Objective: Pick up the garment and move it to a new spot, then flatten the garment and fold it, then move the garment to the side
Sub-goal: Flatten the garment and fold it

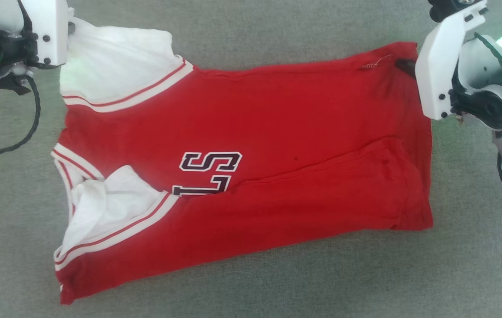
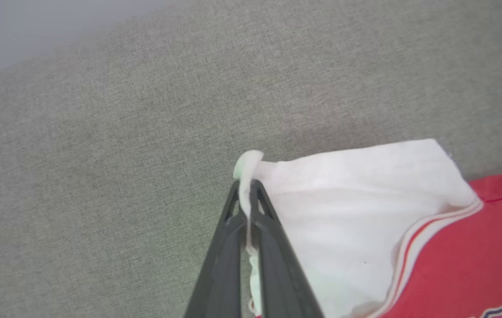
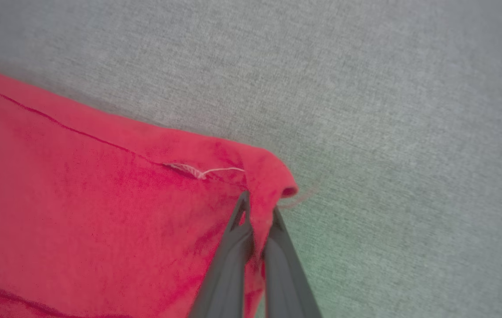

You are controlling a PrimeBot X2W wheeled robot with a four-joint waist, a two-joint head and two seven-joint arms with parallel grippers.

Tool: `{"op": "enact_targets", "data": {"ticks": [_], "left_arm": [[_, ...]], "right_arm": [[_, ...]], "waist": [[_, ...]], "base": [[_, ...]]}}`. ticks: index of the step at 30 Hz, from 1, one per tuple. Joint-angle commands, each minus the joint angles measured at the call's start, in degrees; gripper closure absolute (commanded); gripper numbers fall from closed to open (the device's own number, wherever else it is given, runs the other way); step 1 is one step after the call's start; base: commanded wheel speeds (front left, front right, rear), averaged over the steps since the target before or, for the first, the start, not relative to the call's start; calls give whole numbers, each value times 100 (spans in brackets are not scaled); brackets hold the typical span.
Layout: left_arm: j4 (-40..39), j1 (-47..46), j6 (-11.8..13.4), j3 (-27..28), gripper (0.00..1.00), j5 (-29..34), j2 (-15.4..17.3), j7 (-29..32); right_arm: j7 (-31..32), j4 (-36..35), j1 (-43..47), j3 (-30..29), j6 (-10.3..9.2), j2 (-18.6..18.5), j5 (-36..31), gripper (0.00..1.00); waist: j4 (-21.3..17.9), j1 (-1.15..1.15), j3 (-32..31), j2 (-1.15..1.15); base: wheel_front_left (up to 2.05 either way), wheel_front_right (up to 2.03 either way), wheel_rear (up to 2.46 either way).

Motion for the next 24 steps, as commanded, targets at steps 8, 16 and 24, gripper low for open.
{"op": "enact_targets", "data": {"ticks": [8, 16, 24], "left_arm": [[-1586, 557, 559, -11, 100, -70, 561, 340], [-3669, 1336, 1416, 15, 100, -195, 1415, 709], [-5745, 2374, 2506, 76, 100, -402, 2401, 846]], "right_arm": [[6, -838, 699, -342, -6, -378, 109, 100], [304, -1727, 1503, -909, -6, -624, 49, 100], [825, -2813, 2686, -1770, -6, -626, -98, 100]], "waist": [[264, 0, -431, 0], [365, 0, -638, 0], [406, 0, -759, 0]], "base": [[0, 0, 0], [0, 0, 0], [0, 0, 0]]}}
